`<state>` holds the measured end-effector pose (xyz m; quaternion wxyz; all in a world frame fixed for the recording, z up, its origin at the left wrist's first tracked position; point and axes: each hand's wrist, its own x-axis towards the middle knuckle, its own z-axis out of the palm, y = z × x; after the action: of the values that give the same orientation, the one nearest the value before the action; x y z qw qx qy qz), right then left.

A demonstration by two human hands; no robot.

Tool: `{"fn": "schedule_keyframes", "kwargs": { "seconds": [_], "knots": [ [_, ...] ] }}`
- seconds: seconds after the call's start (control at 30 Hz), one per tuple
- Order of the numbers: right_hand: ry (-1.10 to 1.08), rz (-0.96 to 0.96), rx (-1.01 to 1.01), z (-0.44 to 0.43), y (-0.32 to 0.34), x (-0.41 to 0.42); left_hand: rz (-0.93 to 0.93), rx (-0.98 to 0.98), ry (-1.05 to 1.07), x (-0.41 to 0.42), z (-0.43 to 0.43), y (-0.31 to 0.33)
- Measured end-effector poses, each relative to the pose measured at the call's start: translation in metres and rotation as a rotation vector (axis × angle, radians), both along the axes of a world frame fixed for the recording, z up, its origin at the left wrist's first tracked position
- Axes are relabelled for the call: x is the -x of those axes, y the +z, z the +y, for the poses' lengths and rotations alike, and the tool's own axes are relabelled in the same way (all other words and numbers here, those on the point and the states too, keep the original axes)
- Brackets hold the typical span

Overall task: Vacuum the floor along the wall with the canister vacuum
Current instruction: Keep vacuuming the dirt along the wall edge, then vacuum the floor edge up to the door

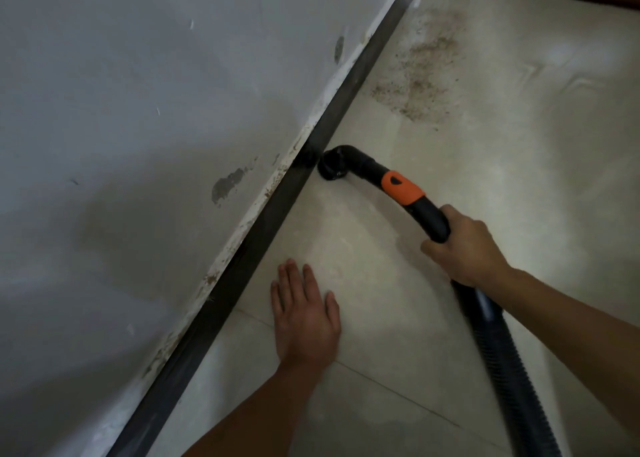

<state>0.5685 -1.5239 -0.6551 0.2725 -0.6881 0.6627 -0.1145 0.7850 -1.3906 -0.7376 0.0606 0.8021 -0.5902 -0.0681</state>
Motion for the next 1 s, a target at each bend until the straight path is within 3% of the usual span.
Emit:
{"fn": "schedule_keyframes", "kwargs": {
  "seconds": [0.17, 0.3, 0.37, 0.43, 0.63, 0.8, 1.0],
  "knots": [
    [-0.084, 0.080, -0.014, 0.041, 0.018, 0.047, 0.053, -0.042, -0.003, 0.000, -0.001, 0.009],
    [-0.115, 0.161, -0.120, 0.065, 0.054, 0.048, 0.092, -0.394, -0.102, -0.011, 0.000, 0.040],
    [-0.102, 0.182, -0.166, 0.081, 0.084, 0.045, 0.288, -0.548, -0.070, -0.012, 0.016, 0.075],
    [-0.094, 0.178, -0.205, 0.103, 0.118, 0.042, 0.632, -0.617, 0.111, -0.007, 0.038, 0.118],
    [-0.096, 0.081, -0.304, 0.184, 0.237, 0.045, 1.230, -0.525, 0.611, 0.033, 0.055, 0.267],
    [-0.138, 0.025, -0.306, 0.246, 0.330, 0.055, 1.439, -0.460, 0.694, 0.079, 0.043, 0.394],
    [-0.173, -0.051, -0.248, 0.312, 0.416, 0.062, 1.577, -0.592, 0.752, 0.139, 0.051, 0.497]
  ]
}}
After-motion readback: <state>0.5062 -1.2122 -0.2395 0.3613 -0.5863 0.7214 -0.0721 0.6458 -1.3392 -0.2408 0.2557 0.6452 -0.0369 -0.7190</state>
